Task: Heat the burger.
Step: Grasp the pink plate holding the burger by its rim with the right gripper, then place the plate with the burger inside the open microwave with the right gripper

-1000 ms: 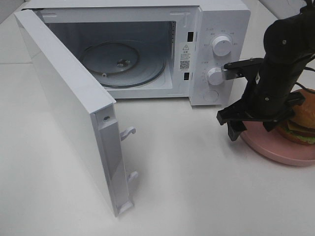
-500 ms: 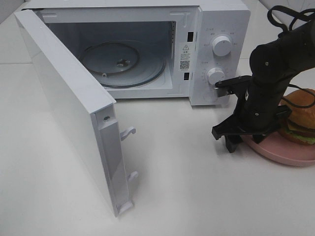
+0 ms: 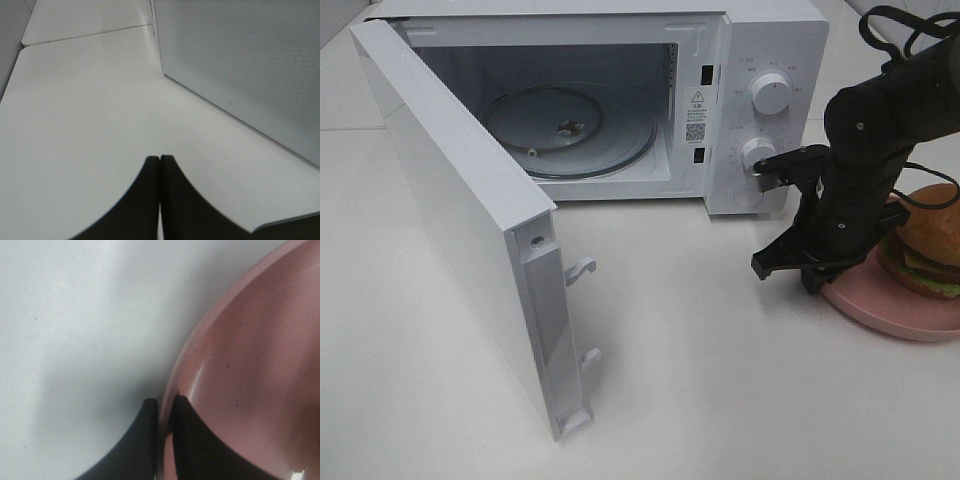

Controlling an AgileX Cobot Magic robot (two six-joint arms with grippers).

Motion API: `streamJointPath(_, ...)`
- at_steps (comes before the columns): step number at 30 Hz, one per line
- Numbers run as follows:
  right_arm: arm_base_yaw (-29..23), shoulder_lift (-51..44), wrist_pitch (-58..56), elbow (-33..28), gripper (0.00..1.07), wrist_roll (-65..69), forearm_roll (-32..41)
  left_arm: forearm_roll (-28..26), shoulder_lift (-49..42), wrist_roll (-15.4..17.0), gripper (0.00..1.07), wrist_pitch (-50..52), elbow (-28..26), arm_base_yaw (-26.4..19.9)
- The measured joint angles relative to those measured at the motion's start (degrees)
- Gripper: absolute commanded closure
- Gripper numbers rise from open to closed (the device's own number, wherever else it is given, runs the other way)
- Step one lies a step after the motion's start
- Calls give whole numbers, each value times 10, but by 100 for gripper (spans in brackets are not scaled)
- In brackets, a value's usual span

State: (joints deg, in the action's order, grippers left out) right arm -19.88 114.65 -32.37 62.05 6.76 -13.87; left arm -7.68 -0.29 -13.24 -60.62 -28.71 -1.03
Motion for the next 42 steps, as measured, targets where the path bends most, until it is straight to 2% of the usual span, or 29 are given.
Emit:
streamJointPath(16, -11, -34, -24, -7, 107, -27, 4, 0, 0, 0, 106, 0, 0, 0)
streamJointPath(18, -21, -44, -35, -7, 107, -27, -3, 0, 0, 0, 106, 0, 0, 0)
streamJointPath(20, -56, -69, -49, -9, 107, -26, -17, 0, 0, 0, 106, 1, 0, 0)
streamJointPath(29, -115, -92, -92, -10, 107, -8, -41, 0, 0, 0, 106, 1, 0, 0)
streamJointPath(34, -147, -123, -105, -34, 107, 19, -75, 0, 0, 0, 106, 1, 0, 0)
streamJointPath(42, -184, -186, -78, -123, 107, 20, -103, 0, 0, 0, 106, 1, 0, 0)
